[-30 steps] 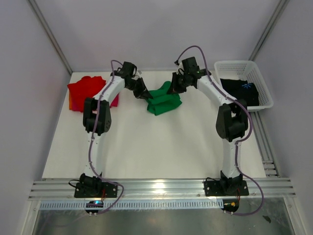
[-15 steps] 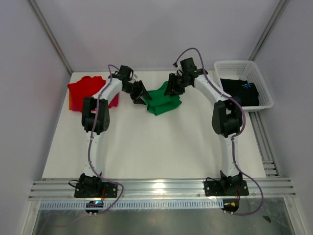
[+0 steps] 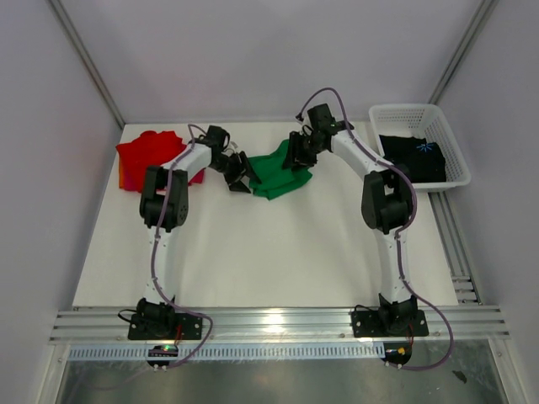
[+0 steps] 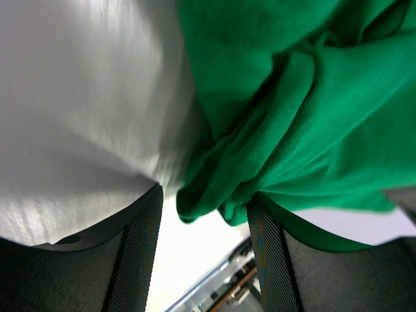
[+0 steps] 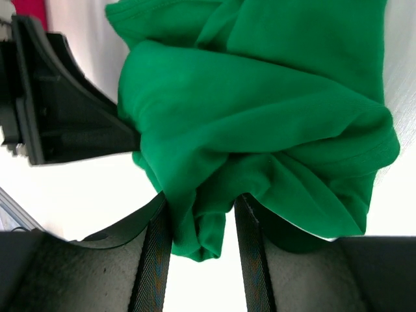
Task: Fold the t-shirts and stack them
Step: Fold the long partially folded tshirt into a neat square
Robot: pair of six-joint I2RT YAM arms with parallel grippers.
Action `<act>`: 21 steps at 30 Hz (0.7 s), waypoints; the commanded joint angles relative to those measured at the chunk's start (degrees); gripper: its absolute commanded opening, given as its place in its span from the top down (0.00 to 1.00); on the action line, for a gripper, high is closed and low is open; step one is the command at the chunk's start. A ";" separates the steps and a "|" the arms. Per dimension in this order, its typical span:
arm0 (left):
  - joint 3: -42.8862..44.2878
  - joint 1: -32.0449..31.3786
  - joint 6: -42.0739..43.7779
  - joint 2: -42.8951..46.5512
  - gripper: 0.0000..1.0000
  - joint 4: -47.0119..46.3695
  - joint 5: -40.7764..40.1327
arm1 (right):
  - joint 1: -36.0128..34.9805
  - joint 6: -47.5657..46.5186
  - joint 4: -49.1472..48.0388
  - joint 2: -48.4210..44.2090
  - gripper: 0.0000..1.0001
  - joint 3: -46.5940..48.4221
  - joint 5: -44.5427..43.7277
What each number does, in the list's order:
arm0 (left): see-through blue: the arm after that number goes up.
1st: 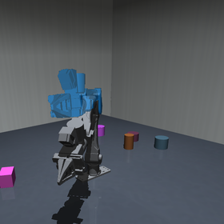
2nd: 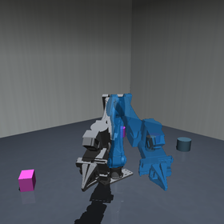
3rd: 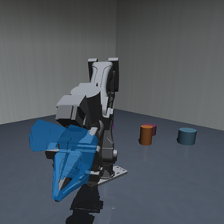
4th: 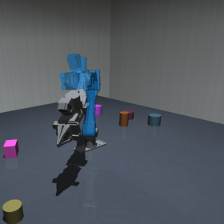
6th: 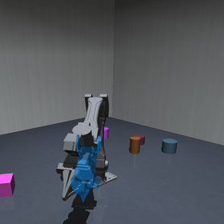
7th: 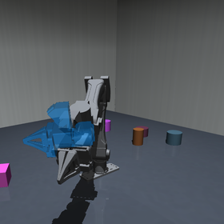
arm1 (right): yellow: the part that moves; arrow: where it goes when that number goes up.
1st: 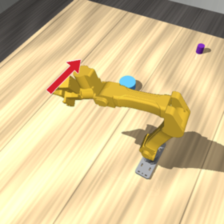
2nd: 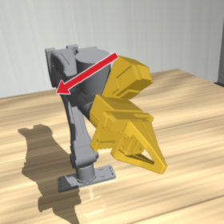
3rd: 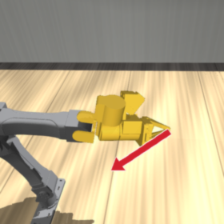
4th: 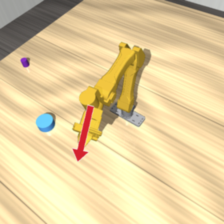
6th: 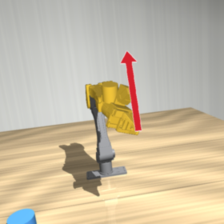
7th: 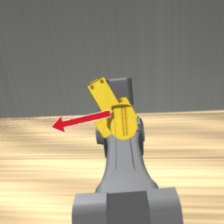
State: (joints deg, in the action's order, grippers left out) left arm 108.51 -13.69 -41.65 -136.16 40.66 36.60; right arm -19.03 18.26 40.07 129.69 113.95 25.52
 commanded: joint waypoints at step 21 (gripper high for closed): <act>-23.57 0.07 7.11 34.37 0.43 -3.13 4.97 | 0.13 0.63 -3.34 0.39 0.55 6.45 -8.56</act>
State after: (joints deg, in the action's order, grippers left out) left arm 89.73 -13.69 -34.15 -105.73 39.27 40.10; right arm -19.05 18.44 38.39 131.90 115.77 18.55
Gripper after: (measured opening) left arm 0.572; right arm 0.451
